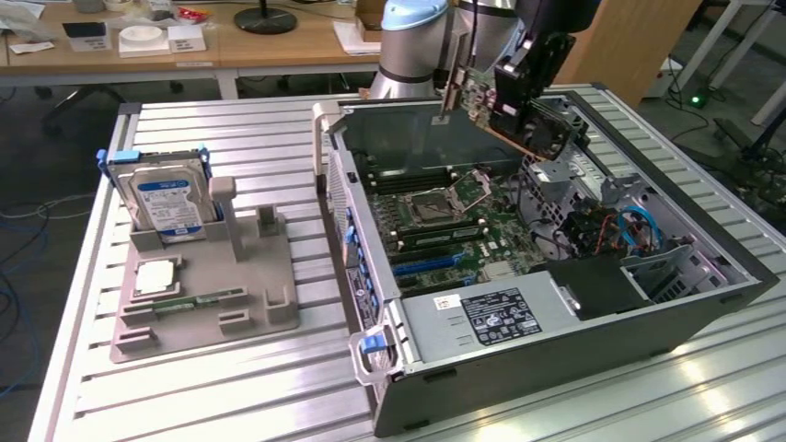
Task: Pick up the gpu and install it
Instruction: 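Insert the gpu into the slot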
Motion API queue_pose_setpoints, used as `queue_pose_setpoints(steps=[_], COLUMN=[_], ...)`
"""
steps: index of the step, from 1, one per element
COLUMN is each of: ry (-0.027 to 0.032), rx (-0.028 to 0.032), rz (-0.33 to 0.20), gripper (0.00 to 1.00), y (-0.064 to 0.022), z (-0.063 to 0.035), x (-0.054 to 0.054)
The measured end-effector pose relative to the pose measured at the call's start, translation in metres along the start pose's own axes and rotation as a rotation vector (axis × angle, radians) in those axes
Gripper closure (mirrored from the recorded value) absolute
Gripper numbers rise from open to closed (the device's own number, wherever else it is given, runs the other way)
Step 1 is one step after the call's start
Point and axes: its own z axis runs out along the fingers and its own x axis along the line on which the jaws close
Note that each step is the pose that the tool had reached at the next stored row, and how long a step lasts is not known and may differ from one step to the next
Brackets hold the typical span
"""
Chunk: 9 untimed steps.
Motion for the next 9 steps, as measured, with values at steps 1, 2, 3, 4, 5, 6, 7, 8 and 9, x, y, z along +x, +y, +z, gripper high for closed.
queue_pose_setpoints(steps=[1,2,3,4,5,6,7,8,9], ry=[0.0001,0.0001,0.0002,0.0003,0.0005,0.0007,0.0011,0.0014,0.0017], rx=[-0.0005,-0.0009,-0.0012,-0.0015,-0.0017,-0.0019,-0.0019,-0.0017,-0.0014], rz=[-0.016,-0.031,-0.046,-0.063,-0.078,-0.094,-0.106,-0.113,-0.121], gripper=[0.72,0.72,0.72,0.72,0.72,0.72,0.72,0.72,0.72], y=[0.0,0.0,0.0,0.0,0.0,0.0,-0.0001,-0.0001,-0.0001], z=[0.0,0.0,0.0,0.0,0.0,0.0,0.0,-0.0001,0.0], x=[0.0,0.0,0.0,0.0,0.0,0.0,0.0,0.0,0.0])
